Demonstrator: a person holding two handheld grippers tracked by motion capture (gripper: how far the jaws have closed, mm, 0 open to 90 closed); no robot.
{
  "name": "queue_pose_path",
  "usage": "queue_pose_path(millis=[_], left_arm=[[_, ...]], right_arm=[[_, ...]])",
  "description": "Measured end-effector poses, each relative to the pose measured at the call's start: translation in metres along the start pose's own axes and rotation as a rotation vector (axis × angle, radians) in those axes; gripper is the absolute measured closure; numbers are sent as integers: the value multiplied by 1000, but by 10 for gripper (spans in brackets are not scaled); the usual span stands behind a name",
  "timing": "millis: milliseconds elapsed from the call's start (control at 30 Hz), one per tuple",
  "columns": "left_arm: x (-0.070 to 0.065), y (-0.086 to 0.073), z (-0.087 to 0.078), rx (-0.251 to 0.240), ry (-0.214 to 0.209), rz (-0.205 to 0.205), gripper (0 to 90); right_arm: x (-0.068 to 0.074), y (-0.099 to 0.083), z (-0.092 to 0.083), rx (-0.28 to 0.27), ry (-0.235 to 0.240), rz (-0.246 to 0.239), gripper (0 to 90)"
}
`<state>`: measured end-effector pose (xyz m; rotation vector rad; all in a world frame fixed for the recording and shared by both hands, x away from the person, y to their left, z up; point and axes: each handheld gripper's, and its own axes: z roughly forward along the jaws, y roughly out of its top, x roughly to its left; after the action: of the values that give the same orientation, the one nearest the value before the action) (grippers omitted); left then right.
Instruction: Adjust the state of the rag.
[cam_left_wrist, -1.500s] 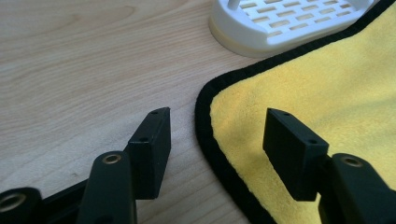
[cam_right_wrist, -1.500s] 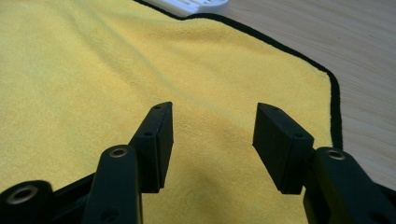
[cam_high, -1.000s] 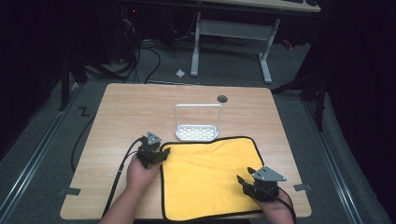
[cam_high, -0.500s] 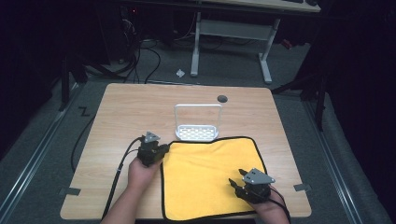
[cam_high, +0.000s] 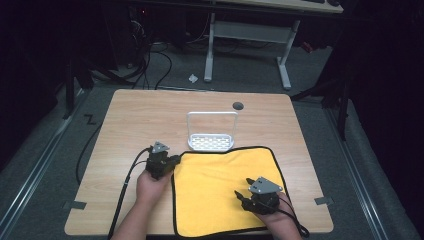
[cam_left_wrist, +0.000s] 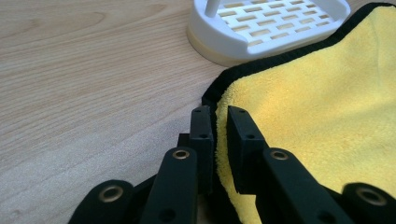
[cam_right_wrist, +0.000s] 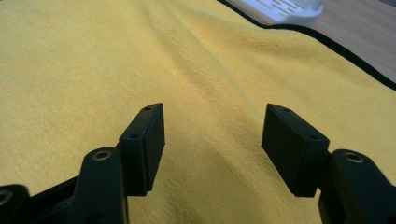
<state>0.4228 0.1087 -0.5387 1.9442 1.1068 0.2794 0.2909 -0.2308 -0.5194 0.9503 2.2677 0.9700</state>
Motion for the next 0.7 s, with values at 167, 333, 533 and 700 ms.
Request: queue_pose_path(millis=[167, 333, 533, 700], left_arm=[[2, 0, 0, 0, -9, -13, 808], [3, 0, 0, -2, -12, -26, 806], [5, 1, 0, -4, -20, -36, 799], [4, 1, 0, -3, -13, -32, 794]], right_arm=[[13, 11, 8, 1, -3, -57, 408], [24, 23, 14, -18, 40, -37, 404], [40, 36, 25, -29, 100, -8, 321], [53, 40, 33, -19, 151, -8, 306]])
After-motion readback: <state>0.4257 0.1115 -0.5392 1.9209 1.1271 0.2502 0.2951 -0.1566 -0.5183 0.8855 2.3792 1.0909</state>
